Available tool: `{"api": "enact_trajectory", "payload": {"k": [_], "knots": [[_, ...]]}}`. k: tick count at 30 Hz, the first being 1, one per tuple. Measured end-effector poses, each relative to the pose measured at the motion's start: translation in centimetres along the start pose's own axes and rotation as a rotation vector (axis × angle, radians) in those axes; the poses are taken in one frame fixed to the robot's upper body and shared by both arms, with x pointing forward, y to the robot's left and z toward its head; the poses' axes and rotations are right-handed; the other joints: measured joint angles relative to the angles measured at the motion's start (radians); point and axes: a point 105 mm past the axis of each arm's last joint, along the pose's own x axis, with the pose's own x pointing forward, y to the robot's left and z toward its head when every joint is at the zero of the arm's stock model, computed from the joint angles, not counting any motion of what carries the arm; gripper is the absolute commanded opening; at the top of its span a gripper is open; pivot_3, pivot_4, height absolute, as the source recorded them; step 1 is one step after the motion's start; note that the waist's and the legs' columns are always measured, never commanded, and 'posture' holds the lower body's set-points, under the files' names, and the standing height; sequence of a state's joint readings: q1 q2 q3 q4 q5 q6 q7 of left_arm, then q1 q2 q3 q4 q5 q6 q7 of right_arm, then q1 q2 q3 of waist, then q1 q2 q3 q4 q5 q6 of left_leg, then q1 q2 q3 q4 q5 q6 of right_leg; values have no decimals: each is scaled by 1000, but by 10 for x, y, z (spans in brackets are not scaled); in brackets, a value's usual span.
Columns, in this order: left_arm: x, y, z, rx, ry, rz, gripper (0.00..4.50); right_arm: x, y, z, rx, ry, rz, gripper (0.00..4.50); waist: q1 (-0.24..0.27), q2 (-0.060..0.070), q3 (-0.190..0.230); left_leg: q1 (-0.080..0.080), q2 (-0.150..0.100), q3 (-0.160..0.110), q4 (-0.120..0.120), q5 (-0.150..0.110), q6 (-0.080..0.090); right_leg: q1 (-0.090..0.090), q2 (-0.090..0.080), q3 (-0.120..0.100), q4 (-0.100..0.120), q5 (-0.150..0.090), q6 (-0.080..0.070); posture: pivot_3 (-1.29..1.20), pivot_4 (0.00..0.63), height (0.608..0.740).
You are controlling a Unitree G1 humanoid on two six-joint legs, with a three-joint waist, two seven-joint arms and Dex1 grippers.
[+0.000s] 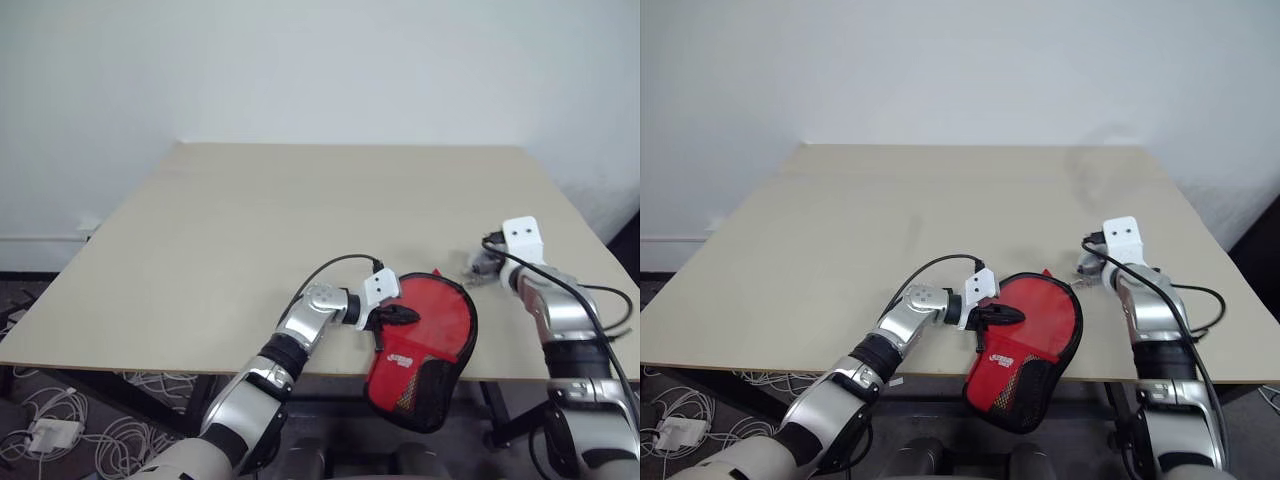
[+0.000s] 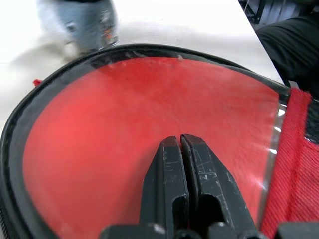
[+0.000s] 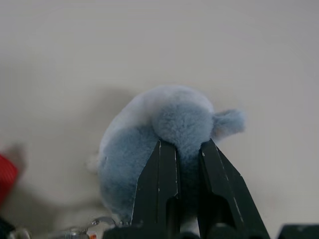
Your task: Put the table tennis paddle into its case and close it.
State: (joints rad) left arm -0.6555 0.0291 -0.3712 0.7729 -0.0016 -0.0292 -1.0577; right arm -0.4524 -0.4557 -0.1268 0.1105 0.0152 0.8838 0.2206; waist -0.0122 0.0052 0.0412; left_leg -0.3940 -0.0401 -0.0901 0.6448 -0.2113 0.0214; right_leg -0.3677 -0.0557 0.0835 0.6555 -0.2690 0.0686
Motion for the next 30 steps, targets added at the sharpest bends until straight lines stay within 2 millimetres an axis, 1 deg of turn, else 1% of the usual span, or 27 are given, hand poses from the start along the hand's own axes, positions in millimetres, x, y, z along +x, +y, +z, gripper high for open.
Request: {"api": "enact_trajectory", "payload": {"k": [3, 5, 9, 13, 15, 17, 19, 21, 22, 24, 25, 26, 27, 28, 30], "knots": [[0, -1, 0, 0, 0, -8, 0, -12, -8, -8, 6, 23, -23, 15, 8, 0, -1, 0, 0, 1, 0, 0, 0, 0, 0, 0, 0, 0, 0, 0, 0, 734], [0, -2, 0, 0, 0, -16, 0, -20, -13, -12, -4, 41, -39, 15, 16, 0, -1, 0, 0, 2, 0, 0, 1, 0, 0, 0, -1, -2, 3, 0, 0, 734], [1, -3, 1, 2, 0, -26, 0, -33, -18, -15, -27, 56, -48, 15, 22, 0, -1, -1, -1, 3, 0, -1, 1, 0, -2, 0, -1, -3, 5, 0, 0, 734], [1, -2, 3, 8, 1, -28, 0, -40, -17, -14, -34, 64, -39, 15, 23, -1, -1, -1, -1, 3, 0, -1, 2, 0, -3, 0, -1, -4, 6, 0, 0, 734], [1, -2, 3, 7, 2, -30, 0, -40, -16, -15, -31, 73, -39, 15, 23, -1, -1, -1, -1, 3, 0, -1, 2, 0, -3, 0, -1, -4, 6, 0, 0, 734], [2, -1, 3, 7, 4, -31, 0, -40, -16, -16, -27, 78, -36, 765, 23, -1, -1, -1, -1, 3, 0, -1, 2, 0, -2, 0, -1, -4, 6, 0, 0, 734], [2, -1, 3, 5, 6, -31, 0, -39, -16, -17, -21, 86, -36, 1329, 22, -1, -1, 0, -1, 3, 0, -1, 2, 0, -2, 0, -1, -4, 6, 0, 0, 734], [1, 0, 2, 4, 8, -31, 0, -39, -16, -17, -15, 95, -27, 2147, 21, -2, -2, 0, -1, 4, 0, -1, 2, 0, -2, 0, -1, -4, 6, 0, 0, 734], [1, 0, 2, 3, 9, -31, 0, -40, -17, -15, -16, 98, -14, 2546, 21, -2, -2, 0, -1, 4, 0, -1, 2, 0, -2, 0, -1, -4, 6, 0, 0, 734], [1, 0, 3, 4, 10, -31, 0, -43, -18, -12, -51, 119, 31, 3204, 21, -2, -2, 0, -1, 4, 0, -1, 2, 0, -2, 0, -2, -4, 6, 0, 0, 734], [1, 0, 2, 3, 11, -31, 0, -46, -19, -9, -70, 129, 61, 3593, 20, -2, -2, 0, -1, 4, 0, -1, 2, 0, -2, 0, -2, -4, 6, 0, 0, 734], [1, 0, 2, 3, 11, -30, 0, -49, -20, -5, -90, 135, 89, 3885, 19, -2, -2, 0, 0, 4, 0, -1, 2, 0, -2, 0, -2, -4, 6, 0, 0, 734], [0, 1, 2, 4, 13, -29, 0, -54, -19, 2, -112, 142, 139, 4316, 17, -2, -2, 0, 0, 4, 0, -1, 2, 0, -2, 0, -3, -4, 6, 0, 0, 734], [0, 1, 2, 3, 15, -28, 0, -58, -19, 10, -128, 132, 171, 4484, 16, -2, -2, 0, 0, 4, 0, -1, 2, 0, -2, 0, -3, -4, 6, 0, 0, 734], [0, 2, 2, 2, 18, -27, 0, -65, -21, 30, -188, 109, 222, 4484, 15, -2, -2, 0, 1, 5, 0, -1, 2, -1, -2, 0, -4, -4, 6, 0, 0, 734]]}}
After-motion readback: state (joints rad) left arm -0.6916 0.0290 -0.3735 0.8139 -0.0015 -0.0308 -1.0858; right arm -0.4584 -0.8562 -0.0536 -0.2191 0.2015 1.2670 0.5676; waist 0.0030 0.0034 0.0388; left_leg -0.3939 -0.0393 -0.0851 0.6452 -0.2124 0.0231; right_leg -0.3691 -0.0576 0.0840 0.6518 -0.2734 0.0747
